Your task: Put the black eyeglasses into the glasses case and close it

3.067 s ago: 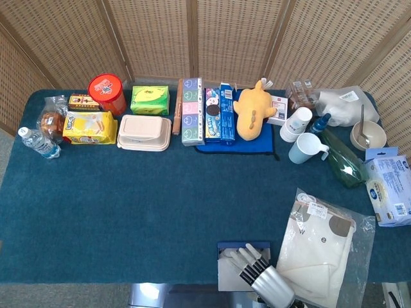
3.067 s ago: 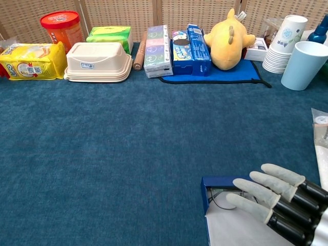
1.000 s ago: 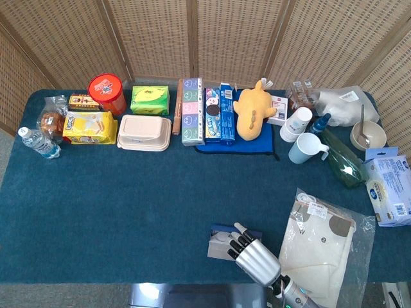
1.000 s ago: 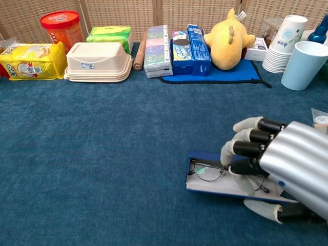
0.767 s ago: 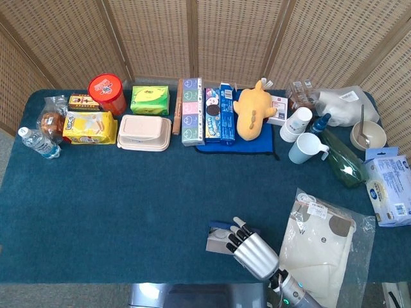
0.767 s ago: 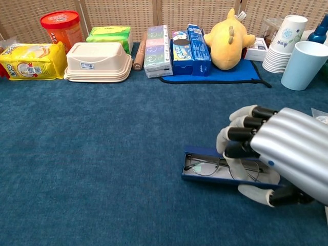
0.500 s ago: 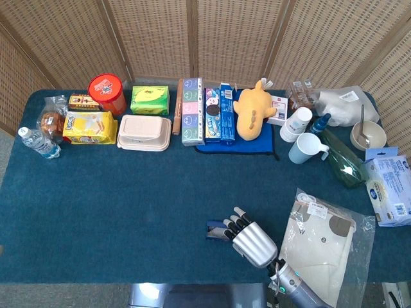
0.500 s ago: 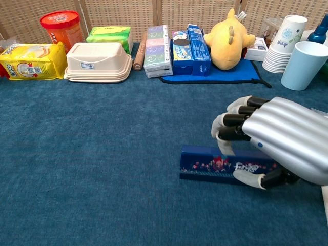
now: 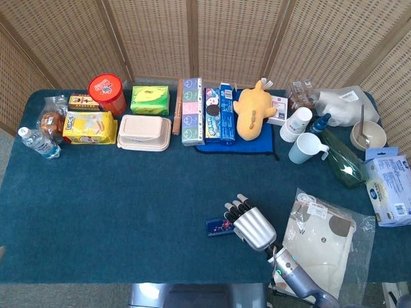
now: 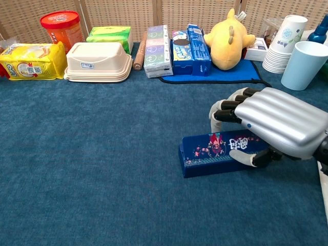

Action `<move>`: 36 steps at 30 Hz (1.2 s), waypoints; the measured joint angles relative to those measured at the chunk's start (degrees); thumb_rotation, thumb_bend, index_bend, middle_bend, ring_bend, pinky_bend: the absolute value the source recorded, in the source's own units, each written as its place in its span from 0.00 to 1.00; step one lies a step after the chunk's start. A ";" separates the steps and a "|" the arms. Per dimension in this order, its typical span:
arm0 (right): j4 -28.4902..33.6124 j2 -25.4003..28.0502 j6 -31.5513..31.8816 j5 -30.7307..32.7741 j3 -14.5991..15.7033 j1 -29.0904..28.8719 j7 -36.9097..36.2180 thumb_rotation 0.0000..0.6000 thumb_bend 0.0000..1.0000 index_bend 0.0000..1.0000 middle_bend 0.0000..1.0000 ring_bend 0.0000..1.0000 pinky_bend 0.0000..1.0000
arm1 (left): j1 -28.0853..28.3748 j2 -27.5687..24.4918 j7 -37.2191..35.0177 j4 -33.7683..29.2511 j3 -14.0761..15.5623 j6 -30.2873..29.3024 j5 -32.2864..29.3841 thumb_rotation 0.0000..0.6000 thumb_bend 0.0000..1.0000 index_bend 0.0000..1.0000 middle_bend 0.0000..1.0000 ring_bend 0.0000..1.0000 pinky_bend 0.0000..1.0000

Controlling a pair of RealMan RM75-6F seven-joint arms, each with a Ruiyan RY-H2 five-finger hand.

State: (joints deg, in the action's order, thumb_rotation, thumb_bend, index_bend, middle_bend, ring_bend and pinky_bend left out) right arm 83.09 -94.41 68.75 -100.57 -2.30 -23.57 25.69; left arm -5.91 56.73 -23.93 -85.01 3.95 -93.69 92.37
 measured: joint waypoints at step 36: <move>3.92 0.83 -4.23 7.01 -2.68 -5.44 5.20 1.00 0.26 0.28 0.26 0.23 0.23 | -0.24 0.83 -0.56 1.30 0.15 0.68 -0.74 1.00 0.31 0.07 0.03 0.00 0.00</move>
State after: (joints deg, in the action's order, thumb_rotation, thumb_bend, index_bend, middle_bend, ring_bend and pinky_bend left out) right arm 87.01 -93.57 64.51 -93.56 -4.98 -29.01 30.89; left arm -6.15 57.55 -24.49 -83.70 4.10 -93.00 91.63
